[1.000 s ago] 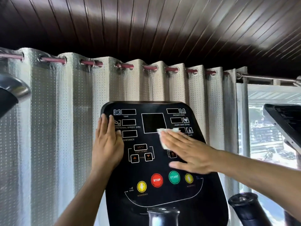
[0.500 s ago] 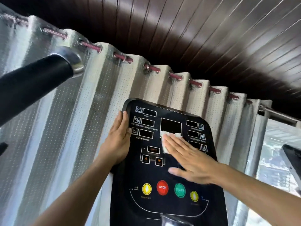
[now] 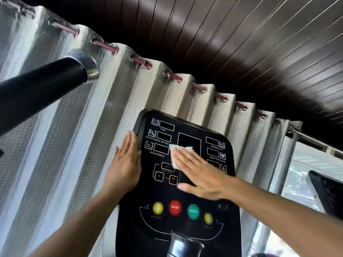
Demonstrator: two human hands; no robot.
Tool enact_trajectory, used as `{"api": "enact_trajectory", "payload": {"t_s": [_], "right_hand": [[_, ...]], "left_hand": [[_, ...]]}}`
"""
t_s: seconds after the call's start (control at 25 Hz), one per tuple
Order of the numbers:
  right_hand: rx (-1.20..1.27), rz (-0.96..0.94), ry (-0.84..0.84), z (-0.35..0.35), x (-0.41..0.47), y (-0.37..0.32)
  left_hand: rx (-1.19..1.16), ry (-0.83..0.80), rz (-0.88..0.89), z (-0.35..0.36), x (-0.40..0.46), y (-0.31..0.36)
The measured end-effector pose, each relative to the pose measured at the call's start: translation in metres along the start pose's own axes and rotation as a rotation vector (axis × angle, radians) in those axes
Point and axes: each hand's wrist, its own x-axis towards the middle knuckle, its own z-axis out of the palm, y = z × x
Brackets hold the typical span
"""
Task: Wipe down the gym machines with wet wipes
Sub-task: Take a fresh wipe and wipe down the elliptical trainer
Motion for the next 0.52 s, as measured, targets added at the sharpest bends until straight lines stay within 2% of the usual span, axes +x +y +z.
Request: {"api": "enact_trajectory", "payload": {"t_s": [0.12,0.24,0.36,0.52], "right_hand": [[0.077,0.234,-0.007,0.011,-0.018,0.037],[0.206,0.345,-0.017,-0.007,0.041,0.056],[0.132,0.219,0.031,-0.027,0.089,0.024],[-0.026,-0.12,0.065,-0.013,0.04,-0.021]], "left_hand": [[-0.034,0.015,-0.022,0.004,-0.013,0.0],[-0.079,0.0,-0.029,0.003,-0.007,-0.004],[-0.119,0.018,-0.027,0.005,-0.008,-0.008],[-0.213,0.057,-0.015,0.005,-0.006,-0.008]]}}
